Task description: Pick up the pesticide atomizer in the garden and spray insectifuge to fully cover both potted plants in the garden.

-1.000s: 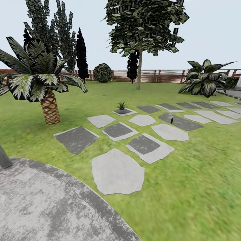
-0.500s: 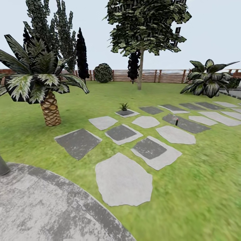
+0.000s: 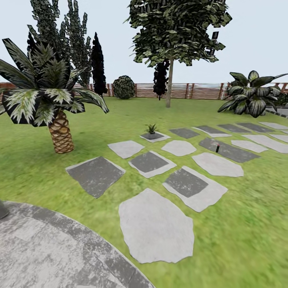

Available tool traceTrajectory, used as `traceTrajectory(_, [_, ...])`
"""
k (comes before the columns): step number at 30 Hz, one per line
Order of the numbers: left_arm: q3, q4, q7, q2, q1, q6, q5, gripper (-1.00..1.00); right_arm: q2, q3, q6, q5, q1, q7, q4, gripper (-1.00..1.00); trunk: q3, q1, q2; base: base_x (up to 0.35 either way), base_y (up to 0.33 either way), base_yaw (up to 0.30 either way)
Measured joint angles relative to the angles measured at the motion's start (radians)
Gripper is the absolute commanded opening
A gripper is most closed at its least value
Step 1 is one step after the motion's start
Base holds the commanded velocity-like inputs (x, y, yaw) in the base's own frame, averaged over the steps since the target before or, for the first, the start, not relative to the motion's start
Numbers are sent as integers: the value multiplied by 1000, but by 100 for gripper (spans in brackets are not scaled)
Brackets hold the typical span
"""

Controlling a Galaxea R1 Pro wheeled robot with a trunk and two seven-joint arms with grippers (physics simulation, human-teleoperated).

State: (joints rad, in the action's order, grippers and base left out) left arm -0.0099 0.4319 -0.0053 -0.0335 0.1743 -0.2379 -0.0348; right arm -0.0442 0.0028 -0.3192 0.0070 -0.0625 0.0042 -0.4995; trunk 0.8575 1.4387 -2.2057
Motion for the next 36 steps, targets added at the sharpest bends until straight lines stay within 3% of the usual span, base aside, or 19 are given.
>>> traceTrajectory(32, [0,0,0,0,0,0,0,100,0,0,0,0,0,0,-1,100,0,0,0,288,203,0])
traceTrajectory(36, [1,0,1,0,0,0,-17,100,0,0,0,0,0,0,-1,100,0,0,0,288,203,0])
